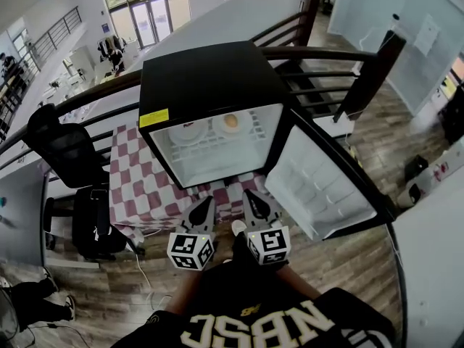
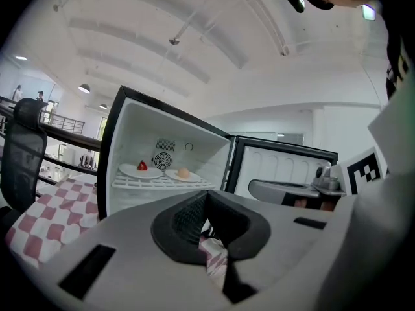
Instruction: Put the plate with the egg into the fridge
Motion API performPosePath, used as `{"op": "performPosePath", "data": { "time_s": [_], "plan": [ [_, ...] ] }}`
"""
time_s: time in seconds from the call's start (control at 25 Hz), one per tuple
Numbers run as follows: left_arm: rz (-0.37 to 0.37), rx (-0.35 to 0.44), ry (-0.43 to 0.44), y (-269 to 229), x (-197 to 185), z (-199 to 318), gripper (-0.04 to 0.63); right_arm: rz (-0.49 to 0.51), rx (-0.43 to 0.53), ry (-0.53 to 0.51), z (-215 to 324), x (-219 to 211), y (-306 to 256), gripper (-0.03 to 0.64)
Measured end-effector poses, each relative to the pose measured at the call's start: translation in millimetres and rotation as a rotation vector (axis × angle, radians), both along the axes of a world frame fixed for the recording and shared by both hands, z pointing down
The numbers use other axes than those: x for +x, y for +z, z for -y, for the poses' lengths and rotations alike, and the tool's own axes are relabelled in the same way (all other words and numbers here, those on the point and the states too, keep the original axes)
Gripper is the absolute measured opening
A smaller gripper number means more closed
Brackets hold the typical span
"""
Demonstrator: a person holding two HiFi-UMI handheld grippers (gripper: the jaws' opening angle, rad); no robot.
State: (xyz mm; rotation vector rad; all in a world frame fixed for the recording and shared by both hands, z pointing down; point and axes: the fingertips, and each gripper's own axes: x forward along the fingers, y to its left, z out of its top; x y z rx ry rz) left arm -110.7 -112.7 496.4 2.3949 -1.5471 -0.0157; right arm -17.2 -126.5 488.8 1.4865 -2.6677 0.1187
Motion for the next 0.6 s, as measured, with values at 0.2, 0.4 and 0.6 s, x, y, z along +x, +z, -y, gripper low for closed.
{"op": "performPosePath", "data": {
  "time_s": [0.2, 0.4, 0.6],
  "plan": [
    [-0.026, 0.029, 0.019, -15.0, 6.3, -10.0, 0.021, 0.029, -0.004, 0.023, -8.0, 9.7, -6.9, 0.021],
    [-0.024, 0.023, 0.013, -12.1, 6.7, -17.5, 0.021, 0.04, -0.004, 0.012, -17.3, 8.5, -11.4, 0.021],
    [-0.067, -0.006, 0.032, -6.3, 15.8, -25.7, 0.021, 0.035, -0.017, 0.02, -21.0, 14.9, -9.0, 0.021]
  ]
}}
